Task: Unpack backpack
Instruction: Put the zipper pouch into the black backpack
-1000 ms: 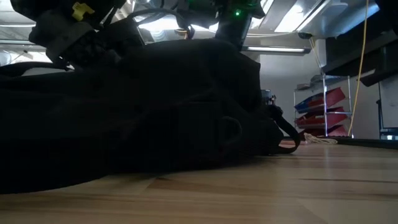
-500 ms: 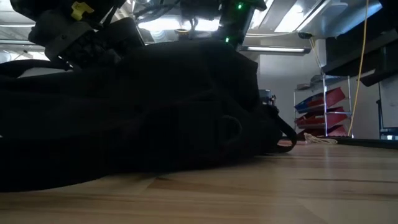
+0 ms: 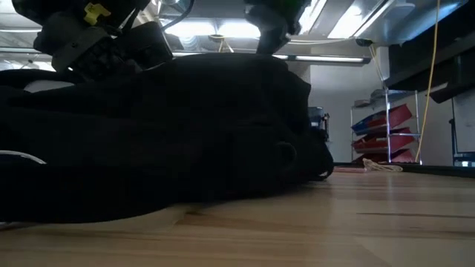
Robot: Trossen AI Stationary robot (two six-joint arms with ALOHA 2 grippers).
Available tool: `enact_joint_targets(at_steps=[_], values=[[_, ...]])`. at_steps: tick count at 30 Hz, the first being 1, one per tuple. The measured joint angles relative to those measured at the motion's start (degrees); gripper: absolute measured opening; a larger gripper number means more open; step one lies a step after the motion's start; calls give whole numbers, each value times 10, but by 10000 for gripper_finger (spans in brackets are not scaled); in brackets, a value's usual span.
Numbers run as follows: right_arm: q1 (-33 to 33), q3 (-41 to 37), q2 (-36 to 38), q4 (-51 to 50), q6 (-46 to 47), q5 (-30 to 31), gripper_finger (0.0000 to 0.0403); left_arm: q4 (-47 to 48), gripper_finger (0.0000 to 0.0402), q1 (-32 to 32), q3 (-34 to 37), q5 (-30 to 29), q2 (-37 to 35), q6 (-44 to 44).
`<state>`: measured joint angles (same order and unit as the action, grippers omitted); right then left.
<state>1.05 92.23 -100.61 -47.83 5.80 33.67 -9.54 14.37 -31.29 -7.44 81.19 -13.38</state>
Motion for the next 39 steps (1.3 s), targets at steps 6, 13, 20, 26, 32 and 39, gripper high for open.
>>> enact_joint_targets(at_steps=[6,13,20,26,32,39], values=[[29,1,25,0,30,-36,0,0,186,0,0,0,0,0],[52,-1,-47,-43,-10,-150,18,-1,186,0,0,0,0,0],[49,-1,-104,10,-62,-166,93,-1,186,3,0,-2,0,1],[60,0,-143,11,-76,-152,216,-1,186,6,0,-3,0,2],[60,0,-179,18,-93,-9,323,-1,186,6,0,-3,0,1],[61,0,-184,11,-101,38,376,-1,186,6,0,-3,0,0]])
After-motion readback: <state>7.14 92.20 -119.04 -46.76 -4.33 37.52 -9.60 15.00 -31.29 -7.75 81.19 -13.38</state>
